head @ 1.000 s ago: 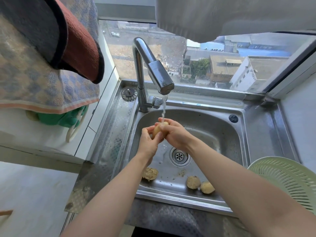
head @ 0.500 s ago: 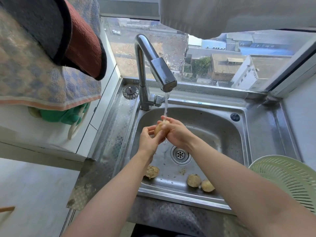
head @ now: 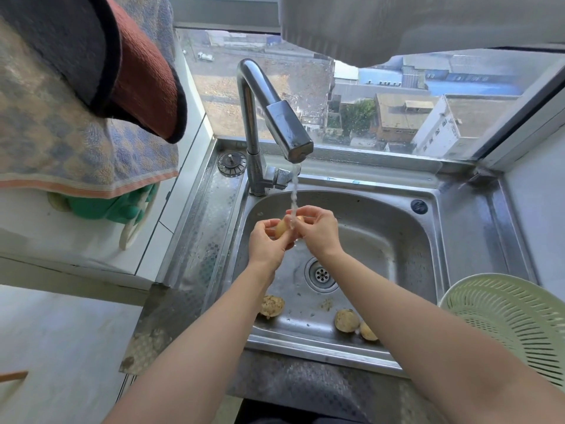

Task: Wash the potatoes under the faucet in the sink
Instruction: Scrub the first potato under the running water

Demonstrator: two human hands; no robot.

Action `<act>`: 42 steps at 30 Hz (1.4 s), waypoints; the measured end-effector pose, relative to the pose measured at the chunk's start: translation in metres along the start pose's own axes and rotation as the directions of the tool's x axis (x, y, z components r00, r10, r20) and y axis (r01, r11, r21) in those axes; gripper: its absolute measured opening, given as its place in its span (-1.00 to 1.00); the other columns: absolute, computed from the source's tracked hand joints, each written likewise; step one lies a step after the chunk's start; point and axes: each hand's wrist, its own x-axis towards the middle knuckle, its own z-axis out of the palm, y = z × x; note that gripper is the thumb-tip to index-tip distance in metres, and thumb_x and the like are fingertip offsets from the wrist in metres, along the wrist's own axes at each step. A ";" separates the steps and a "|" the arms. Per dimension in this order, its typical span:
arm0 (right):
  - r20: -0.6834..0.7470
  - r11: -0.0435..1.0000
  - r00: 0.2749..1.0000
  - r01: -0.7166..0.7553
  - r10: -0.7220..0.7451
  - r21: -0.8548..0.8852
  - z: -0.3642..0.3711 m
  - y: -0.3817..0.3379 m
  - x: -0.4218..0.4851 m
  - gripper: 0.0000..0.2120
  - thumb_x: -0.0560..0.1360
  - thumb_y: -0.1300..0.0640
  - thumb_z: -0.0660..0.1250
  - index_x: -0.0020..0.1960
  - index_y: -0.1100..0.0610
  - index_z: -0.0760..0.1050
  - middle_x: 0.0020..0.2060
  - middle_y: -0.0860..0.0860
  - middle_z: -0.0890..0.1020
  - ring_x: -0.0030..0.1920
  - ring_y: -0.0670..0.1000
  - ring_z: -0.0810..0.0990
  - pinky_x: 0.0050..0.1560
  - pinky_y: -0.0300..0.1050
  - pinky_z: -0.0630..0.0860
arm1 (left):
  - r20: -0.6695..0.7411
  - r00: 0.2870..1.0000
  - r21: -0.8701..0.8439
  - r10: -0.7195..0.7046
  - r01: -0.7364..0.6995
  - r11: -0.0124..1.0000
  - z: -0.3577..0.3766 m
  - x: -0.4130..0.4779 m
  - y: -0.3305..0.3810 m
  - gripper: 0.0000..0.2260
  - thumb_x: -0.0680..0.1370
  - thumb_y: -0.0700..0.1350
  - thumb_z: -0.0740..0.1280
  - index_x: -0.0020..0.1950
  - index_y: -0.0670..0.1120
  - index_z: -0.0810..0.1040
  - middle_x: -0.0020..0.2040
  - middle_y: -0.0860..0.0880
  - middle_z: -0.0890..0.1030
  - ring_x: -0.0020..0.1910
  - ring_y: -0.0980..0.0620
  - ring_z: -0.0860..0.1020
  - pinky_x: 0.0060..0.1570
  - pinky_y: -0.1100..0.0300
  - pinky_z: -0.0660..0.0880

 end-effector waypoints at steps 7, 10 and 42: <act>-0.161 0.993 0.987 -0.042 0.023 -0.114 0.002 0.001 0.005 -0.85 0.50 0.03 0.41 -0.19 0.08 0.55 -0.26 0.01 0.65 -0.18 0.04 0.65 -0.05 0.11 0.63 | 0.018 0.999 0.003 -0.027 0.027 1.000 0.001 -0.003 0.000 -0.62 0.43 -0.24 0.50 0.18 -0.19 0.43 -0.01 -0.14 0.56 -0.13 0.02 0.59 -0.05 0.13 0.61; -0.267 0.989 0.953 -0.151 0.143 -0.007 -0.008 0.014 0.006 -0.79 0.54 -0.02 0.34 -0.21 0.07 0.49 -0.33 -0.02 0.65 -0.17 0.07 0.69 -0.01 0.19 0.61 | -0.032 0.999 -0.012 -0.033 0.032 0.999 -0.001 -0.002 -0.001 -0.62 0.46 -0.27 0.46 0.20 -0.19 0.40 0.03 -0.12 0.51 -0.05 -0.01 0.58 -0.02 0.11 0.61; 0.263 0.957 0.953 -0.206 0.149 0.206 0.009 0.002 -0.001 -0.83 0.55 0.16 0.33 0.13 0.13 0.51 0.07 0.14 0.62 0.01 0.10 0.63 -0.25 -0.13 0.57 | 0.256 0.962 0.056 -0.099 0.088 0.995 0.000 -0.007 0.002 -0.60 0.55 -0.30 0.33 0.32 -0.18 0.26 -0.09 -0.08 0.49 -0.29 0.13 0.43 -0.41 0.40 0.41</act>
